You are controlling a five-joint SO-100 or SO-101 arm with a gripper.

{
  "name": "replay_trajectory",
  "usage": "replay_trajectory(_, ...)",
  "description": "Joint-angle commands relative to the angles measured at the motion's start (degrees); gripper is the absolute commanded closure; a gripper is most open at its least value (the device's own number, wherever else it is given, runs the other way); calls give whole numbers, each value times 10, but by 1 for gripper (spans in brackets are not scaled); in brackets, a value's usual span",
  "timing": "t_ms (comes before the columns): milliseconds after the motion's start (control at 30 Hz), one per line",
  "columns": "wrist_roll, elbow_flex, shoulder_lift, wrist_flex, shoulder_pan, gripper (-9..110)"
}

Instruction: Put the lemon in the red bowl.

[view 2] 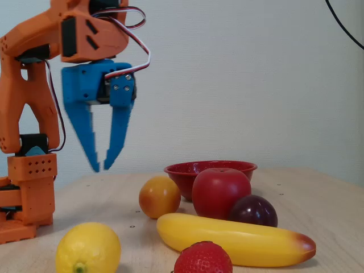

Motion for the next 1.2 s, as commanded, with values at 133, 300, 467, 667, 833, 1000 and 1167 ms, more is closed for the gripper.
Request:
replay_trajectory(133, 122, -52, -1, 11, -72, 98)
replay_trajectory(300, 165, -64, -21, 17, -106, 92)
replay_trajectory(467, 196, -73, -37, 17, -134, 85)
replay_trajectory(667, 214, -83, -59, 11, -159, 68)
replay_trajectory(833, 213, -83, -76, -9, -169, 54)
replay_trajectory(1000, 217, -72, -86, -20, -174, 47)
replay_trajectory(1167, 212, -40, -89, -62, -177, 40)
